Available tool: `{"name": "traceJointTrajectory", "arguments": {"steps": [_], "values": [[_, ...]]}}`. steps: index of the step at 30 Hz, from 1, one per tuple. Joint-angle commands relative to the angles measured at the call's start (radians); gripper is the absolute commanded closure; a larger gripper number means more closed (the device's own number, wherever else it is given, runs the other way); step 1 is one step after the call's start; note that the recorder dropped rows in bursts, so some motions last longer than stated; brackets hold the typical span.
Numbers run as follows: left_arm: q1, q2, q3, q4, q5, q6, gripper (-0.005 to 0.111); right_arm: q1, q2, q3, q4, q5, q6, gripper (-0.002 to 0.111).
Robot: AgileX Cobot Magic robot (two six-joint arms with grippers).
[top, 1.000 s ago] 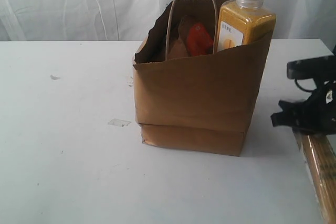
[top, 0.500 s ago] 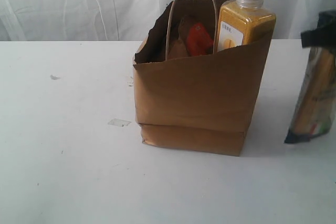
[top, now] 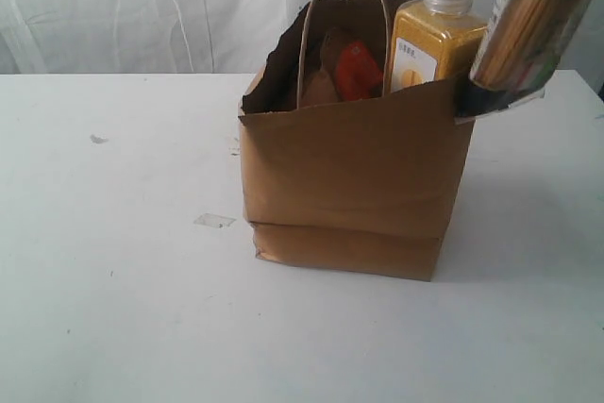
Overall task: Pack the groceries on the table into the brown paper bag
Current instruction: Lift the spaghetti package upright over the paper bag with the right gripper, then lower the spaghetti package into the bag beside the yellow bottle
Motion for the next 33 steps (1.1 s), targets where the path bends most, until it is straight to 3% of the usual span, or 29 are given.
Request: {"name": "traceJointTrajectory", "arguments": {"steps": [1,22,33], "values": [[0.005,-0.005,0.005,-0.012,0.004,0.003,0.107,0.038,0.005,-0.106,0.020,-0.086,-0.017,0.108],[0.005,-0.005,0.005,-0.012,0.004,0.003,0.107,0.051,0.256,-0.374,0.070,-0.192,-0.017,0.108],[0.005,-0.005,0.005,-0.012,0.004,0.003,0.107,0.195,0.349,-0.433,0.106,-0.063,-0.084,0.108]]}}
